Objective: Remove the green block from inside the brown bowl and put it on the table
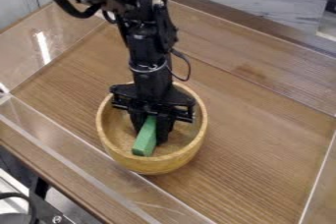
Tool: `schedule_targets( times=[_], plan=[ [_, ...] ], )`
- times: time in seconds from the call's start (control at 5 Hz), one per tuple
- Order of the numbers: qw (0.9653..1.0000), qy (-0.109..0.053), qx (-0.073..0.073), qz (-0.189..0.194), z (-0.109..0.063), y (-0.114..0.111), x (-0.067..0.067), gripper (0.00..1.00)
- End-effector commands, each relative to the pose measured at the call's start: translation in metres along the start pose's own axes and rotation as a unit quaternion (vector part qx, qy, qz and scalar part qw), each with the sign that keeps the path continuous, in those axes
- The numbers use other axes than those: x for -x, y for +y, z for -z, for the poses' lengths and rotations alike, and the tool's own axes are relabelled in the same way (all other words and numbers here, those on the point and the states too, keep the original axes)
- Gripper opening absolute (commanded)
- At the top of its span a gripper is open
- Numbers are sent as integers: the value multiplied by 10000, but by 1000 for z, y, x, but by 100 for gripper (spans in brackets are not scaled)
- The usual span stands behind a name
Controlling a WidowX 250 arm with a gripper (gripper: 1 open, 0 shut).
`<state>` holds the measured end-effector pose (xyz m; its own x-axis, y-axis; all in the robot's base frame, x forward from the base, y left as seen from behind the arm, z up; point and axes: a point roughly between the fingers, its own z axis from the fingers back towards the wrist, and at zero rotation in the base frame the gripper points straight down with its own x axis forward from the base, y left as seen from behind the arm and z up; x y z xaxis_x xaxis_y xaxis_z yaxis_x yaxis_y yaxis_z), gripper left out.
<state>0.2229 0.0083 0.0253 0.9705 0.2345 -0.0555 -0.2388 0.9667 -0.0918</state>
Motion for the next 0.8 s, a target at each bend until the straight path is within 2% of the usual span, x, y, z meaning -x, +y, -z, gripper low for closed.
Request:
schedule_targets(
  times=[0.0, 0.2, 0.4, 0.6],
  plan=[
    [9994, -53, 12, 352, -9, -9, -2, 100],
    [9988, -44, 27, 496, -8, -14, 5, 100],
    [9977, -51, 28, 671, -5, -17, 10, 0],
    [9990, -95, 51, 429, -16, -21, 11, 0]
  ],
)
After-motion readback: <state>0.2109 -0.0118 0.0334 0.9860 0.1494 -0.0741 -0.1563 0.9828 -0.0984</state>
